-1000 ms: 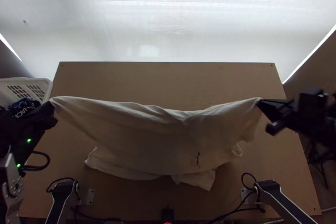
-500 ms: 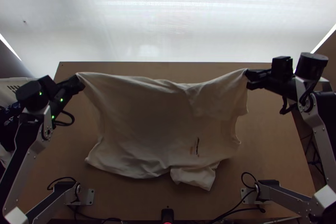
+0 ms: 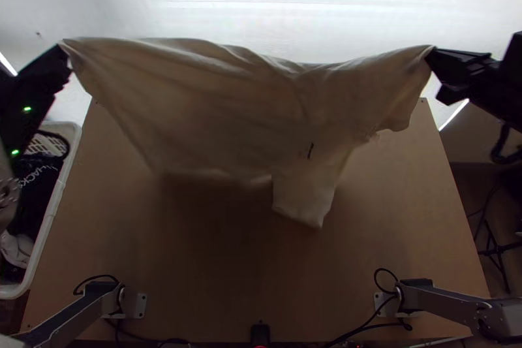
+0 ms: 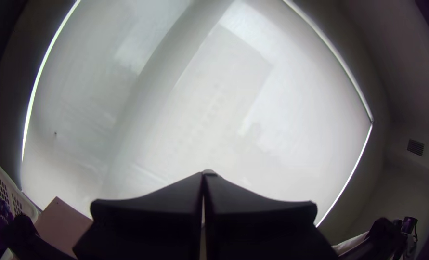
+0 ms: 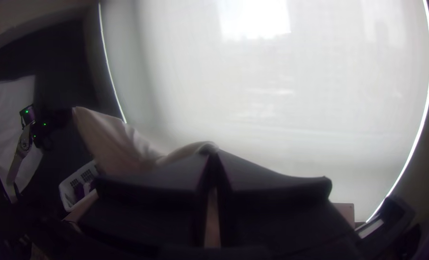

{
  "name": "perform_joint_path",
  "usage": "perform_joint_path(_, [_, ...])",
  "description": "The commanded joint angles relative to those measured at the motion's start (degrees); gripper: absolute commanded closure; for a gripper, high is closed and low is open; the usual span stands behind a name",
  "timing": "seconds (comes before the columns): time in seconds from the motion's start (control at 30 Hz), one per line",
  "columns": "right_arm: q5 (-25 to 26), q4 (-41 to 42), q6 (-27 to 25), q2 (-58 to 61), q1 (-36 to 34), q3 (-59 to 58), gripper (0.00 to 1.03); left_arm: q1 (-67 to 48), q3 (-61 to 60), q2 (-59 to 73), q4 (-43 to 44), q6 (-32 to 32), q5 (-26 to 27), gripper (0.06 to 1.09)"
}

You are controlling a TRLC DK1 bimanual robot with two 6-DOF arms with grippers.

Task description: Fold the t-shirt

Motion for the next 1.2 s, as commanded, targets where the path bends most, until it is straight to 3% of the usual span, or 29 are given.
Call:
perform_joint_path(0.0, [-0.2,-11.2,0.6,-6.2,3.1,13.0,1.0,0.0,12.7,-7.4,-13.3,-0.9,-0.3,1.05])
perform_joint_path(0.37, [-0.2,-22.6,0.9,-17.1,5.7,17.1,1.0,0.6,25.5,-17.5,-22.1,-1.7,-0.1,1.05])
perform_joint_path(0.7, [-0.1,-22.4,1.0,-14.6,6.1,18.3,1.0,0.9,24.7,-16.2,-28.2,-2.1,-0.3,1.05])
perform_joint_path(0.8, [1.7,-20.6,0.3,-11.9,6.0,13.9,1.0,0.8,16.0,-15.4,-26.9,-0.1,-0.5,1.05])
perform_joint_path(0.87, [4.1,-19.8,-3.1,-9.2,5.5,8.5,1.0,0.6,5.8,-15.7,-23.9,2.2,-0.4,1.05])
perform_joint_path(1.0, [3.9,-9.1,-5.0,-5.9,1.8,-9.7,1.0,0.3,-18.7,-16.2,-7.3,5.1,0.6,1.05])
perform_joint_path(1.17, [3.6,2.7,-4.1,-1.3,0.4,-26.7,1.0,-2.8,-37.2,-7.7,7.8,5.8,2.7,1.05])
